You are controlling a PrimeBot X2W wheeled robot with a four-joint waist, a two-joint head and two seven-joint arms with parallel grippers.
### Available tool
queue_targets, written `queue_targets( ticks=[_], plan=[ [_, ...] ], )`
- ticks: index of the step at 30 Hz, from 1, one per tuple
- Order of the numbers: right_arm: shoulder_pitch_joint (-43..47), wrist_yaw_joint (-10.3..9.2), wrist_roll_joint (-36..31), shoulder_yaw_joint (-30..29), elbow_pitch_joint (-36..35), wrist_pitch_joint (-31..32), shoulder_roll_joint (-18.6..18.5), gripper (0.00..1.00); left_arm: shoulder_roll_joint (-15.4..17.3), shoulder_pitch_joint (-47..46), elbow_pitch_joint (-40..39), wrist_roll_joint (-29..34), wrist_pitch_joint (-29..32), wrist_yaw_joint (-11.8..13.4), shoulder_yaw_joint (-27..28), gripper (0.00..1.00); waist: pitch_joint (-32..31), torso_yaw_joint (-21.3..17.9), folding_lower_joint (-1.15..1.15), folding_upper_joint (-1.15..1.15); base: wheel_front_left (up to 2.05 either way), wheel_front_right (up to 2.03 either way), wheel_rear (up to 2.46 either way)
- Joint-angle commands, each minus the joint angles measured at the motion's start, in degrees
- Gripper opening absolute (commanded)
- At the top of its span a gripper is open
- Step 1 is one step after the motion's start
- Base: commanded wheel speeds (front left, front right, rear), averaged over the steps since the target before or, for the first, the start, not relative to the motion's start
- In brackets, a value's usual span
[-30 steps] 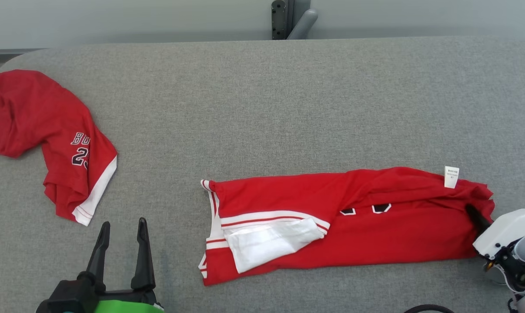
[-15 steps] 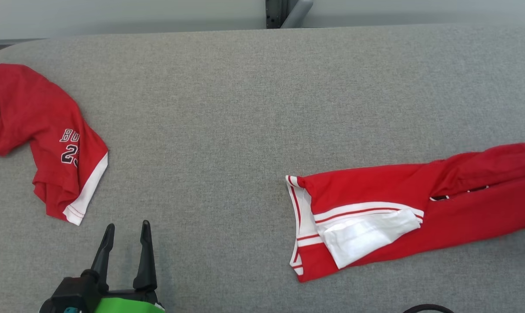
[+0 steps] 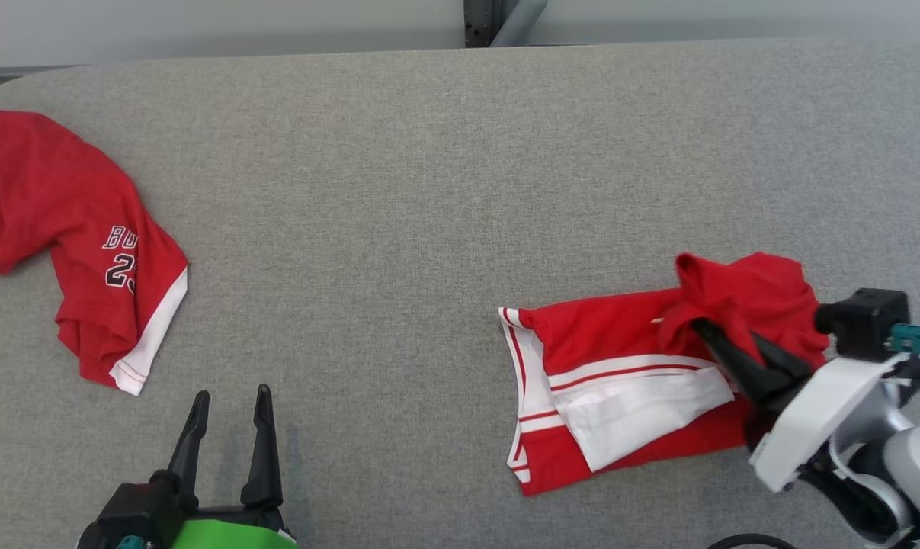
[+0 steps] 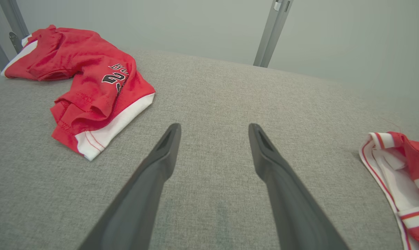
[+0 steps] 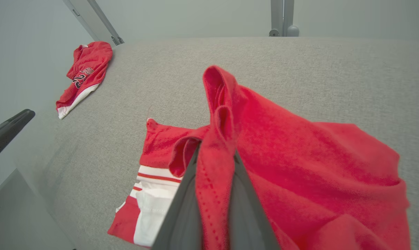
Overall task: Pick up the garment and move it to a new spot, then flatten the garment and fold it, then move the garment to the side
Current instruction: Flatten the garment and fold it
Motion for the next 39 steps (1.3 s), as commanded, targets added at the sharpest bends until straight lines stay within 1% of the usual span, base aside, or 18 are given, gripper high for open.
queue_targets(
  ticks=[1,7,12,20,29,30,31,32,36,39],
  plan=[
    [-2.2,-0.02,-1.2,2.7,0.3,0.9,2.4,0.0,0.1,-0.6,0.0,-0.7,-0.1,0.3,-0.2,1.0,0.0,0.1,0.0,0.0,0.0,0.0,0.0],
    [-8.2,-0.01,-5.1,9.7,8.1,2.1,10.7,0.0,0.1,-1.5,0.7,-0.9,-0.1,0.1,-0.8,1.0,0.2,1.2,0.0,0.0,0.0,0.0,0.0],
    [-10.9,-0.01,-7.2,14.4,14.5,3.1,14.8,0.0,0.1,-1.8,1.2,-1.4,-0.1,0.5,-0.6,1.0,0.0,3.0,0.0,0.0,0.0,0.0,0.0],
    [-12.6,-0.01,-8.3,18.0,17.9,2.6,16.2,0.0,0.1,-0.6,1.7,-1.8,-0.1,0.8,-0.3,1.0,-0.3,4.0,0.0,0.0,0.0,0.0,0.0],
    [-13.9,-0.01,-8.5,21.2,19.0,2.8,17.3,0.0,0.1,-0.7,2.3,-2.0,-0.1,1.1,0.0,1.0,-0.7,3.0,0.0,0.0,0.0,0.0,0.0],
    [-14.1,-0.01,-9.1,21.5,19.1,2.4,17.4,0.18,0.1,-0.9,2.4,-2.0,-0.1,1.1,0.1,1.0,-0.8,2.8,0.0,0.0,0.0,0.0,0.0],
    [-14.6,-0.01,-9.8,21.5,19.1,1.7,17.5,0.73,0.1,-1.0,2.4,-2.0,-0.1,1.1,0.2,1.0,-0.8,2.5,0.0,0.0,0.0,0.0,0.0],
    [-14.7,-0.01,-10.0,21.4,19.3,1.3,17.9,1.0,0.1,-1.1,2.4,-2.0,-0.1,1.1,0.3,1.0,-0.8,2.3,0.0,0.0,0.0,0.0,0.0],
    [-14.8,-0.02,-12.3,20.1,17.3,-1.7,18.4,1.0,0.1,-0.9,2.3,-1.7,-0.1,1.0,0.3,1.0,-0.8,1.5,0.0,0.0,0.0,0.0,0.0],
    [-12.8,-0.02,-13.8,17.3,13.2,-3.5,17.2,1.0,0.1,-0.5,1.9,-1.7,-0.1,1.1,0.6,1.0,-0.8,1.0,0.0,0.0,0.0,0.0,0.0]
  ],
)
